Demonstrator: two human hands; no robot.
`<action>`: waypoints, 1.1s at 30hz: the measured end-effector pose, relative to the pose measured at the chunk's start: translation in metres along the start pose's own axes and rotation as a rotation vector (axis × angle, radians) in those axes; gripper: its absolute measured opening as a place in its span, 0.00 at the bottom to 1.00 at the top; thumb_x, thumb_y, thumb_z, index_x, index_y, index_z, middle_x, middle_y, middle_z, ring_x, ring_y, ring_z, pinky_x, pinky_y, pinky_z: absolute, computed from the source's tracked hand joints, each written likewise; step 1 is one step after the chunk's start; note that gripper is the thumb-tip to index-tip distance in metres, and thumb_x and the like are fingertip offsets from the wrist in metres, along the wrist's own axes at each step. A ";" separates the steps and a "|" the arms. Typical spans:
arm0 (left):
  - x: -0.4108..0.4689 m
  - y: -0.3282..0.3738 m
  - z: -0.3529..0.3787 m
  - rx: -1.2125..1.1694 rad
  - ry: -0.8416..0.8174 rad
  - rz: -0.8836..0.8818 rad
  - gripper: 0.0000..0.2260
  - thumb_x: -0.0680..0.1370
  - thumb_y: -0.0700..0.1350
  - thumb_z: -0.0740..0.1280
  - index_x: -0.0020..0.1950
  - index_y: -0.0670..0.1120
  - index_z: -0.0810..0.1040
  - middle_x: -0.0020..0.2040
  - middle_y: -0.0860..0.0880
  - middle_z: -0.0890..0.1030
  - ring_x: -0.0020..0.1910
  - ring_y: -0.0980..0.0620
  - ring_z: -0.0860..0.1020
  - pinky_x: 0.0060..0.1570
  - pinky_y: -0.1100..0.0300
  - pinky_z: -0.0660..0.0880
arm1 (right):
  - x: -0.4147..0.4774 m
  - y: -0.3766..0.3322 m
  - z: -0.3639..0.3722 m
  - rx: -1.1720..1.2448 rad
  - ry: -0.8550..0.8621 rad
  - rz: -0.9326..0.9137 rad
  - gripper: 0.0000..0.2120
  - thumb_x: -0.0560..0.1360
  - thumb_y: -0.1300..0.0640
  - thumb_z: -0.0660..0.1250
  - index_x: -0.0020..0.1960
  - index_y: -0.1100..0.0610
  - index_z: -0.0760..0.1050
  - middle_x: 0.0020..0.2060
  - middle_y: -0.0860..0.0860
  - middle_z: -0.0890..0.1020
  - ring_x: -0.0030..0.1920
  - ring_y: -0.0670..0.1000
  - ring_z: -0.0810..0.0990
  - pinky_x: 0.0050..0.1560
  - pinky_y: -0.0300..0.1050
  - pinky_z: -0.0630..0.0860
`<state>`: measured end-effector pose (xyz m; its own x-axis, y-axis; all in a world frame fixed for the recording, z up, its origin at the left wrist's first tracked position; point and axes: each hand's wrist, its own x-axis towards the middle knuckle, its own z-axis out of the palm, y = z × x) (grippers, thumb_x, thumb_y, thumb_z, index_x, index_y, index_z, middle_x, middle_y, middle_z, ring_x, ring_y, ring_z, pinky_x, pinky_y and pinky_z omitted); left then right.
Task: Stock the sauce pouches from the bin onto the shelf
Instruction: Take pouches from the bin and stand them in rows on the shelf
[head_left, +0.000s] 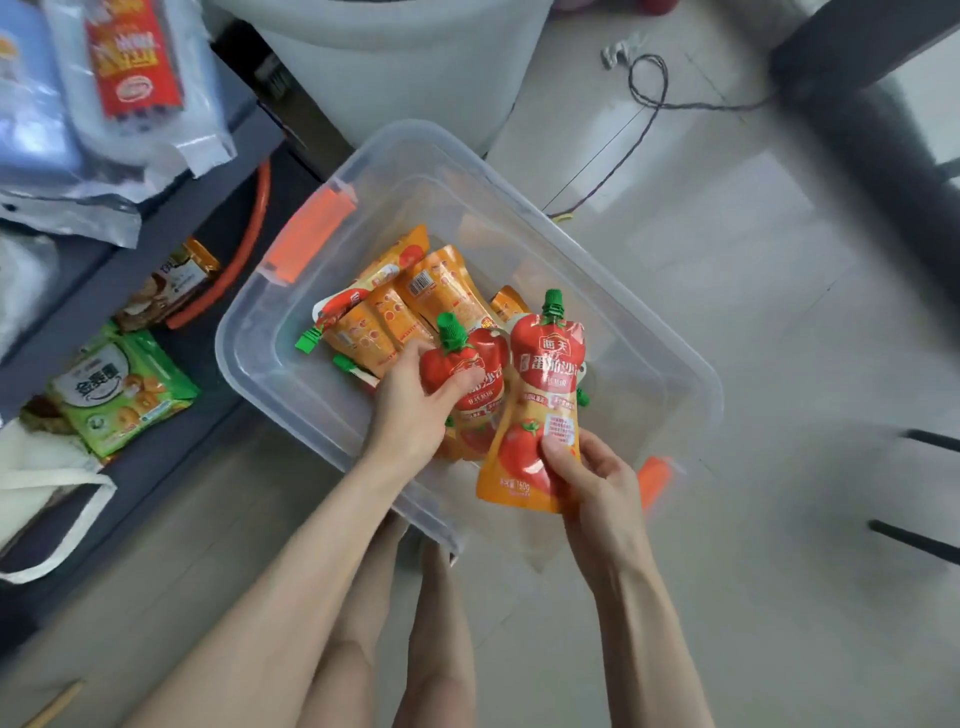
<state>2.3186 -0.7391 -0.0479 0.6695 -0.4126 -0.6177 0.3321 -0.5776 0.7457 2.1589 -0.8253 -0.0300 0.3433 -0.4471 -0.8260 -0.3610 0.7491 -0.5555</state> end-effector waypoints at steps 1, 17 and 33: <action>-0.012 0.011 -0.010 -0.059 -0.005 0.021 0.11 0.72 0.49 0.72 0.49 0.55 0.72 0.49 0.57 0.80 0.50 0.57 0.80 0.44 0.64 0.77 | -0.015 -0.006 0.003 -0.024 -0.045 -0.011 0.19 0.65 0.52 0.76 0.53 0.59 0.80 0.49 0.59 0.85 0.49 0.57 0.84 0.51 0.51 0.80; -0.303 0.058 -0.191 -0.849 0.046 0.047 0.21 0.71 0.43 0.71 0.63 0.47 0.74 0.56 0.47 0.82 0.55 0.51 0.80 0.46 0.60 0.78 | -0.260 -0.051 0.125 -0.182 -0.502 -0.073 0.25 0.67 0.56 0.74 0.62 0.61 0.73 0.52 0.61 0.83 0.50 0.61 0.83 0.52 0.56 0.80; -0.530 -0.035 -0.412 -0.590 0.610 0.456 0.11 0.73 0.58 0.67 0.55 0.61 0.76 0.53 0.56 0.82 0.53 0.58 0.80 0.43 0.67 0.77 | -0.459 0.071 0.320 -0.485 -1.027 -0.277 0.16 0.69 0.51 0.73 0.55 0.54 0.78 0.48 0.56 0.85 0.47 0.56 0.84 0.44 0.48 0.80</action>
<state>2.2261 -0.2098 0.3559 0.9918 0.0233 -0.1256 0.1240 0.0636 0.9902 2.2533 -0.4108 0.3407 0.9220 0.2050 -0.3284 -0.3805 0.3238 -0.8663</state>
